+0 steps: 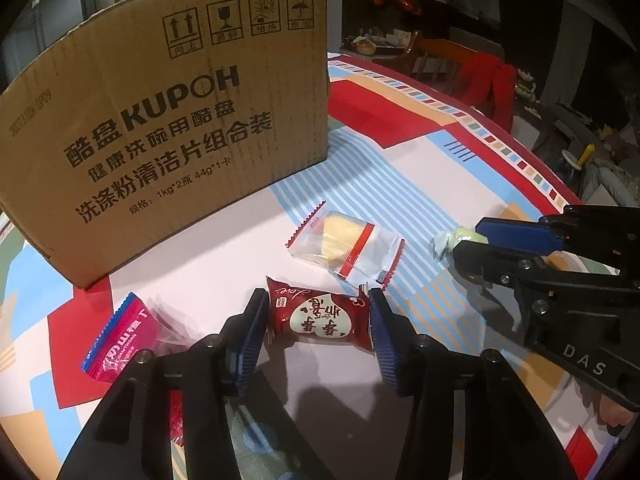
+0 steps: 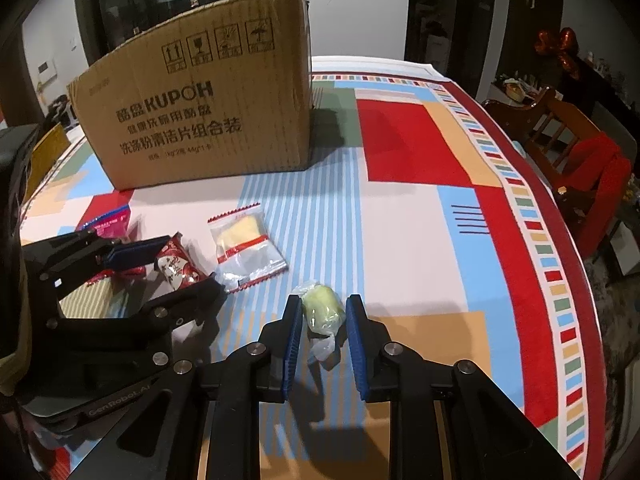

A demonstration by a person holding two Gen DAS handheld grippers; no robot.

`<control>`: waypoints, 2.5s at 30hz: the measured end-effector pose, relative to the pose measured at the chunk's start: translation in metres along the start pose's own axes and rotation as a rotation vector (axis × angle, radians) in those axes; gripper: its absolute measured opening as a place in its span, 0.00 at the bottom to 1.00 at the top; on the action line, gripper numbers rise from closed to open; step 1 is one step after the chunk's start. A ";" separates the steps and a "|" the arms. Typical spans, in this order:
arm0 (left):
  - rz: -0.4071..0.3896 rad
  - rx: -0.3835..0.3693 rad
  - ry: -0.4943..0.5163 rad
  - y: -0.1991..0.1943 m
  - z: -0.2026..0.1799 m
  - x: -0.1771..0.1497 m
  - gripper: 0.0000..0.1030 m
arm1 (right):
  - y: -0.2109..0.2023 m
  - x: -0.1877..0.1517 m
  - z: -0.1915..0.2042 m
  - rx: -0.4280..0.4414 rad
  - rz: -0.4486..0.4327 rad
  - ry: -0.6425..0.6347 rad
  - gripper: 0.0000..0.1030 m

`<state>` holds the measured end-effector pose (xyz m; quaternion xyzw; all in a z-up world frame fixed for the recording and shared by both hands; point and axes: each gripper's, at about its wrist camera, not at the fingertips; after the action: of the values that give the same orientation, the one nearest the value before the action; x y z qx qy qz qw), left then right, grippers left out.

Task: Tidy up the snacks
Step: 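Close the left gripper on the red-white candy while the right gripper grips the green candy, then carry the red-white candy in the left gripper and green candy in the right gripper over the box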

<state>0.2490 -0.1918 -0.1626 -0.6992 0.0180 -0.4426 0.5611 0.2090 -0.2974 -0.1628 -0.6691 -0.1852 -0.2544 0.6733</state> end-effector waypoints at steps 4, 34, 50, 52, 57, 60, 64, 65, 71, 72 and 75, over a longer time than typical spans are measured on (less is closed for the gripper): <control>0.001 0.004 -0.016 -0.002 0.000 -0.001 0.47 | -0.004 0.001 -0.001 -0.002 -0.014 0.009 0.23; -0.112 0.069 -0.092 -0.067 0.015 0.015 0.46 | -0.055 0.027 0.010 0.006 -0.154 -0.010 0.23; -0.162 0.107 -0.168 -0.100 0.040 0.026 0.46 | -0.080 0.056 0.029 0.017 -0.228 -0.052 0.23; -0.170 0.114 -0.179 -0.104 0.044 0.028 0.46 | -0.083 0.060 0.033 0.018 -0.238 -0.058 0.23; -0.192 0.134 -0.199 -0.116 0.052 0.034 0.46 | -0.090 0.069 0.040 0.025 -0.260 -0.069 0.23; -0.199 0.144 -0.207 -0.121 0.056 0.037 0.46 | -0.092 0.074 0.045 0.027 -0.271 -0.076 0.23; -0.211 0.161 -0.222 -0.127 0.062 0.041 0.46 | -0.096 0.080 0.049 0.031 -0.285 -0.078 0.23; -0.216 0.164 -0.226 -0.129 0.064 0.042 0.46 | -0.097 0.081 0.050 0.032 -0.289 -0.078 0.23; -0.239 0.178 -0.241 -0.138 0.070 0.051 0.46 | -0.104 0.090 0.055 0.037 -0.314 -0.079 0.23; -0.244 0.181 -0.244 -0.140 0.072 0.053 0.46 | -0.105 0.091 0.055 0.038 -0.318 -0.080 0.23; -0.257 0.188 -0.249 -0.145 0.075 0.057 0.46 | -0.108 0.097 0.057 0.040 -0.333 -0.082 0.23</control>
<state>0.2639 -0.1103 -0.0108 -0.6897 -0.1821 -0.4203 0.5608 0.2278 -0.2471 -0.0162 -0.6254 -0.3259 -0.3312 0.6269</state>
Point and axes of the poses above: each gripper's, at about its wrist camera, not at the fingertips, and y roughly the way its jaws point, z to its left, x to its top
